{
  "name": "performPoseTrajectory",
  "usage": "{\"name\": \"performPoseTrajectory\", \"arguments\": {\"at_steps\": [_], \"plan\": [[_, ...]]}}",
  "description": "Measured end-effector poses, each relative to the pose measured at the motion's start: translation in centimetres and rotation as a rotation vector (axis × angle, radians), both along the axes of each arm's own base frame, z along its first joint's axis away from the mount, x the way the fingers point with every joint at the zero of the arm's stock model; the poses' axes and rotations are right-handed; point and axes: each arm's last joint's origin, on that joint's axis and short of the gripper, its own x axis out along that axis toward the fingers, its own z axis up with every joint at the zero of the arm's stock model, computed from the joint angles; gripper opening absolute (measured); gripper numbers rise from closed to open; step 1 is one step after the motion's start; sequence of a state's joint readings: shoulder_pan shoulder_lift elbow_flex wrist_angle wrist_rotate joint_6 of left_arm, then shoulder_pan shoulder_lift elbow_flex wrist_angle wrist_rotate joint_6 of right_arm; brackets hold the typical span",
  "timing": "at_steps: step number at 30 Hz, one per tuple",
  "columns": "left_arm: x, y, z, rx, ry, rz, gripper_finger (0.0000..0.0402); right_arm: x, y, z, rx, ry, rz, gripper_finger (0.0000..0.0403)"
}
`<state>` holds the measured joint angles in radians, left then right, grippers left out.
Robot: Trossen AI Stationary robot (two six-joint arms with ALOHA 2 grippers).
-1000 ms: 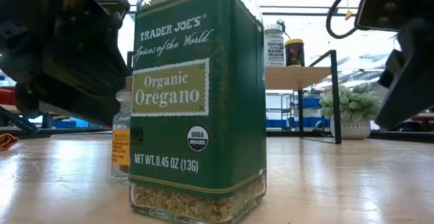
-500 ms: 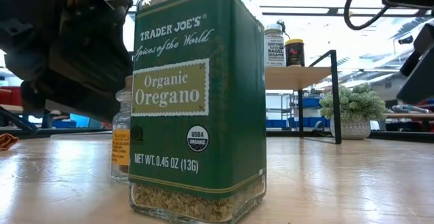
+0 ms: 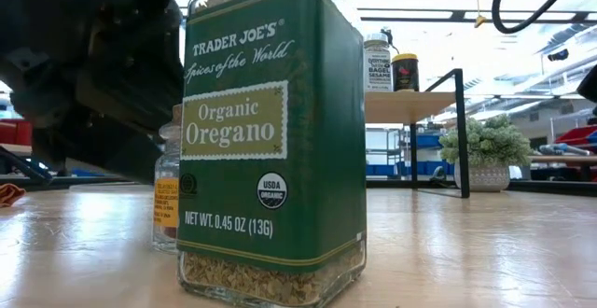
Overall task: Shelf spices
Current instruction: Put the gold seasoning bottle on the shelf
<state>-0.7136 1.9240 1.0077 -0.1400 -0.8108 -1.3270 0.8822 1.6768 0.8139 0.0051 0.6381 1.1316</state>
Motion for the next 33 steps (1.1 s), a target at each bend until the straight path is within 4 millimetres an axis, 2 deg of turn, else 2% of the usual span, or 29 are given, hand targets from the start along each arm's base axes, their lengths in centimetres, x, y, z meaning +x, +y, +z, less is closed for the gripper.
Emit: {"name": "performPoseTrajectory", "arguments": {"at_steps": [3, 8, 14, 21, 28, 33], "plan": [[0.3, -0.2, -1.3, 0.021, 0.007, -0.012, 0.0394, 0.0, 0.0, 0.0, -0.001, -0.001, -0.001, 0.0002], [0.8, -0.7, -2.8, 0.076, -0.034, -0.024, 0.0387, 0.0, 0.0, 0.0, -0.002, 0.0, -0.001, 0.0001], [1.0, -1.0, -2.8, 0.083, -0.122, 0.027, 0.0392, 0.0, 0.0, 0.0, -0.002, 0.001, -0.001, 0.0002], [1.2, -1.0, -2.7, 0.074, -0.127, 0.026, 0.0392, 0.0, 0.0, -0.2, -0.014, 0.006, 0.003, 0.0003], [1.7, -0.3, -2.7, 0.212, -0.07, -0.037, 0.0392, 0.0, 0.0, -0.2, -0.017, 0.007, 0.003, 0.0001], [2.5, 1.0, -3.1, 0.309, -0.012, -0.057, 0.0392, -0.1, -0.1, -0.3, -0.026, 0.014, 0.003, 0.0004]]}}
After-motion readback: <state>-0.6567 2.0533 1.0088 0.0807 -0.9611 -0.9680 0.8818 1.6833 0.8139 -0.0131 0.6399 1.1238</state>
